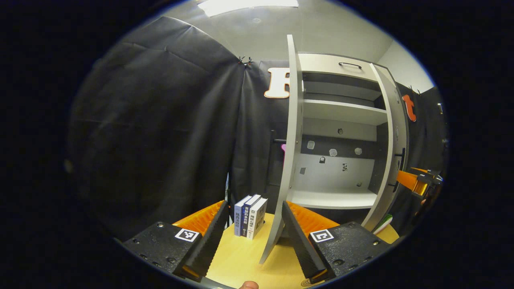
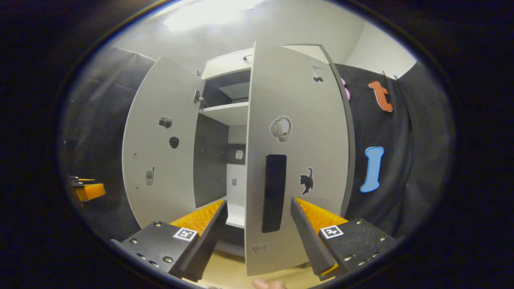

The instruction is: Grasp the bottle in the cabinet with the left hand and place it on the coaster, then close the right door with the right hand and the left door with the left hand.

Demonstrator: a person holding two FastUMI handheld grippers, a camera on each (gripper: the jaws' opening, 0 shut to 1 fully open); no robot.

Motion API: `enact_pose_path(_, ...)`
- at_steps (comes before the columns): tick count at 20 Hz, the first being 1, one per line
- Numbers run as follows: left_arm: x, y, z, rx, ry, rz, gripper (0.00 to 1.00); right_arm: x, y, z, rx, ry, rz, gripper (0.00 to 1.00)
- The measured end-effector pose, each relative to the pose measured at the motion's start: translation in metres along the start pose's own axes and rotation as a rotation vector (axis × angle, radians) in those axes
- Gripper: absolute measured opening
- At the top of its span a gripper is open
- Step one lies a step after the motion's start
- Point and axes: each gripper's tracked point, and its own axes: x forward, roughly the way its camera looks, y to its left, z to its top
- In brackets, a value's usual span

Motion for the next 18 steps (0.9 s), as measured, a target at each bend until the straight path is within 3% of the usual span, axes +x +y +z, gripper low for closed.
enact_pose_path(14,0.0079,-0.0009,0.0022,0.006,-0.003,-0.005,0.8,-0.0009,0.0005,-0.0027,-0.01,-0.002,-0.019,0.95)
enact_pose_path(18,0.0089,0.0013,0.0027,0.013,-0.003,-0.002,0.86,-0.0008,0.0002,-0.0029,-0.007,-0.004,-0.018,0.93)
